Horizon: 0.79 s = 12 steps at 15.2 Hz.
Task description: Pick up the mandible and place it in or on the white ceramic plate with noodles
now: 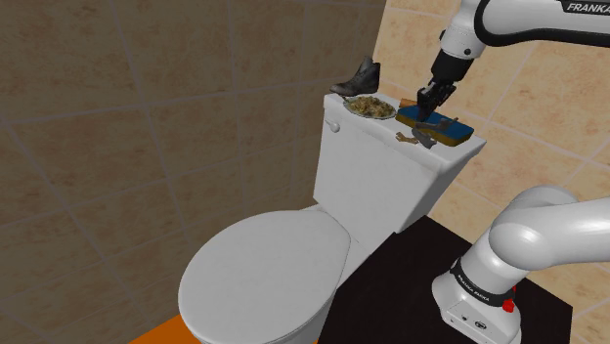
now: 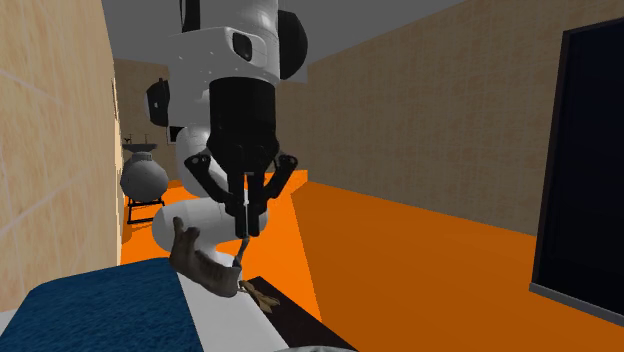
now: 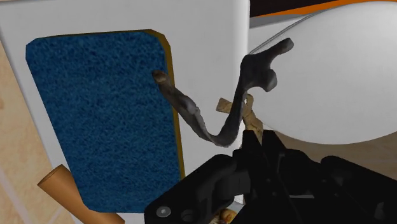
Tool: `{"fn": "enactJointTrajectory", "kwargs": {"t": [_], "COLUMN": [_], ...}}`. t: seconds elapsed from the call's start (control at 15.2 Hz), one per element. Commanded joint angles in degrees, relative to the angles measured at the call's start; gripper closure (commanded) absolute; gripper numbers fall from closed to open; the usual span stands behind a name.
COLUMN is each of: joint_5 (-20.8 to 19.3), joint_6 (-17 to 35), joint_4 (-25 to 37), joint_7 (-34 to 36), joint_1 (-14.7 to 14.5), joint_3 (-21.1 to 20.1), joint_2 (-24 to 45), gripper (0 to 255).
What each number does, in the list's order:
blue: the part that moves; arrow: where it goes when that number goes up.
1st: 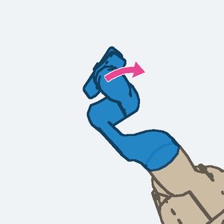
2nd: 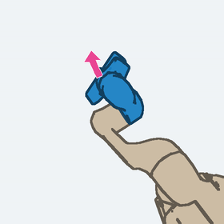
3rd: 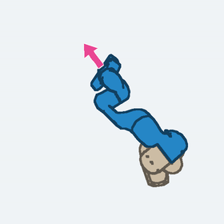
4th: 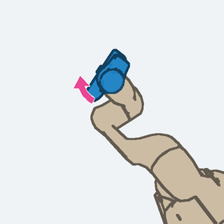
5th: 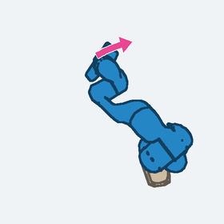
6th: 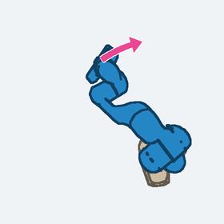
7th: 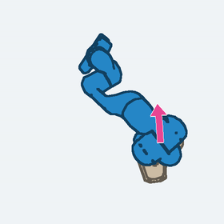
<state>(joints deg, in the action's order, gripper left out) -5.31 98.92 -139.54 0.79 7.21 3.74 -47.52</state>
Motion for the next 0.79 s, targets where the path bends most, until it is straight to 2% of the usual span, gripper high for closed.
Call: {"fn": "enactJointTrajectory", "kwargs": {"t": [0.0,0.33,0.4,0.53,0.73], "joint_5": [0.0,0.0,0.0,-1.9,-2.0], "joint_6": [0.0,0.0,0.0,-3.5,-2.4], "joint_4": [0.0,0.0,0.0,-0.5,-2.2], "joint_7": [0.0,0.0,0.0,17.4,18.7], "joint_1": [0.0,0.0,0.0,6.4,7.0], "joint_3": [0.0,0.0,0.0,-8.5,-9.1], "joint_2": [0.0,0.0,0.0,2.7,2.8], "gripper": [255,255,0,0,0]}}
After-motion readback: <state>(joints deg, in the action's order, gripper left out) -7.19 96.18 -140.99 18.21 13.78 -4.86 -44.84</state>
